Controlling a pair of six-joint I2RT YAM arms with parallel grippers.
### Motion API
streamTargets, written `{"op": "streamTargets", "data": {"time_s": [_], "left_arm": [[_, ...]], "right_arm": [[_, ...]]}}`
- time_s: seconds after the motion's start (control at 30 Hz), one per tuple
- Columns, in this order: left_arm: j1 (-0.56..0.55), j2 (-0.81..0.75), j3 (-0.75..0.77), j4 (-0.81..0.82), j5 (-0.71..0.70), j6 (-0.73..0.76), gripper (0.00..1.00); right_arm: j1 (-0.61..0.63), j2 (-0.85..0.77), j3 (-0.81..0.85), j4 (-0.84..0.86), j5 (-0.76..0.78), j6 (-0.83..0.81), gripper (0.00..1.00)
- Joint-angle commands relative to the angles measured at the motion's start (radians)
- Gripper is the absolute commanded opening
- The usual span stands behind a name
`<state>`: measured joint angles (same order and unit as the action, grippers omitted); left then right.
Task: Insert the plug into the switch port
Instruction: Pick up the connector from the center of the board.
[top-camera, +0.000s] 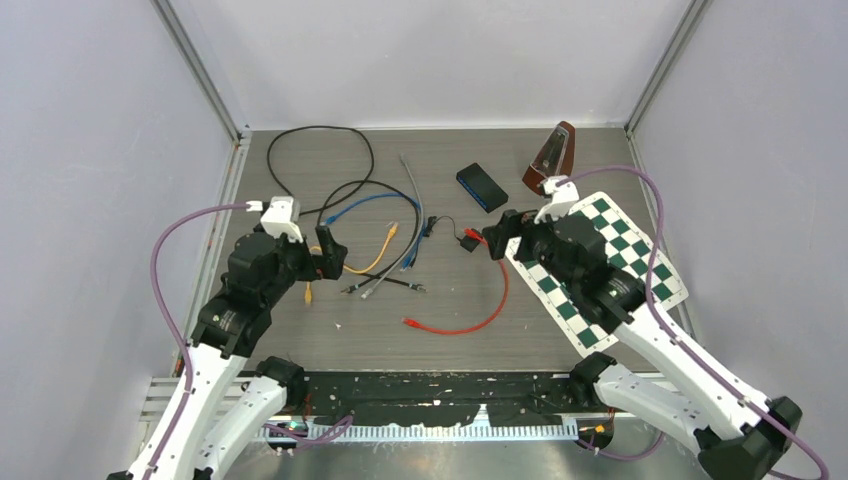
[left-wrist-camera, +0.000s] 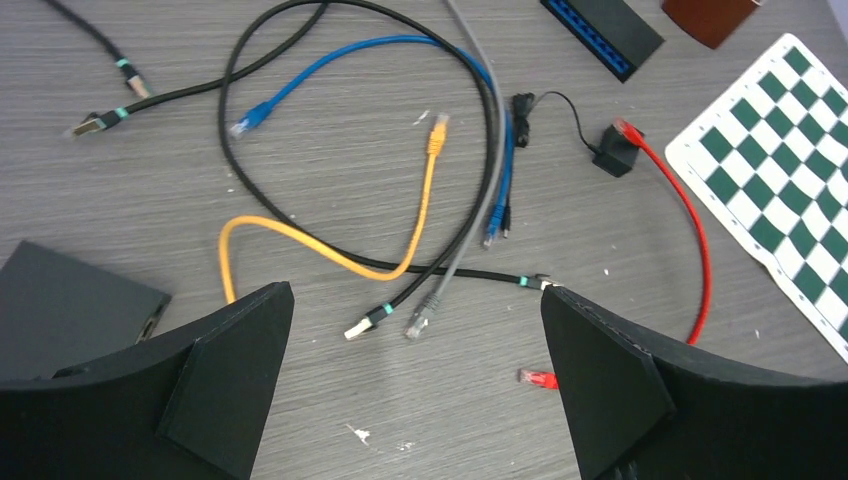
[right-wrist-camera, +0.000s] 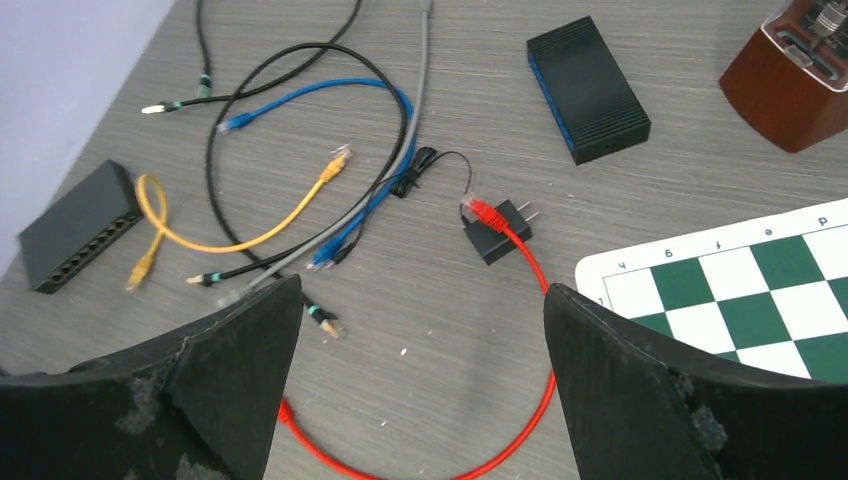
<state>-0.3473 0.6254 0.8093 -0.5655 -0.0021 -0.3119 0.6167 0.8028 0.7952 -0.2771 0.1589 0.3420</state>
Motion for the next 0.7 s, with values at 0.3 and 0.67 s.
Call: {"op": "streamTargets", "data": {"time_s": [0.3, 0.67], "left_arm": [[-0.015, 0.009, -0.021, -0.054, -0.111, -0.118, 0.99], [-0.013, -0.012, -0.073, -0.090, 0.029, -0.204, 0.99]], "right_arm": [[-0.003, 0.641, 0.136, 0.216, 0.111, -0.321, 0.75], [-0.106, 0.848, 0.195, 0.239, -0.213, -0.438, 0.57]]}}
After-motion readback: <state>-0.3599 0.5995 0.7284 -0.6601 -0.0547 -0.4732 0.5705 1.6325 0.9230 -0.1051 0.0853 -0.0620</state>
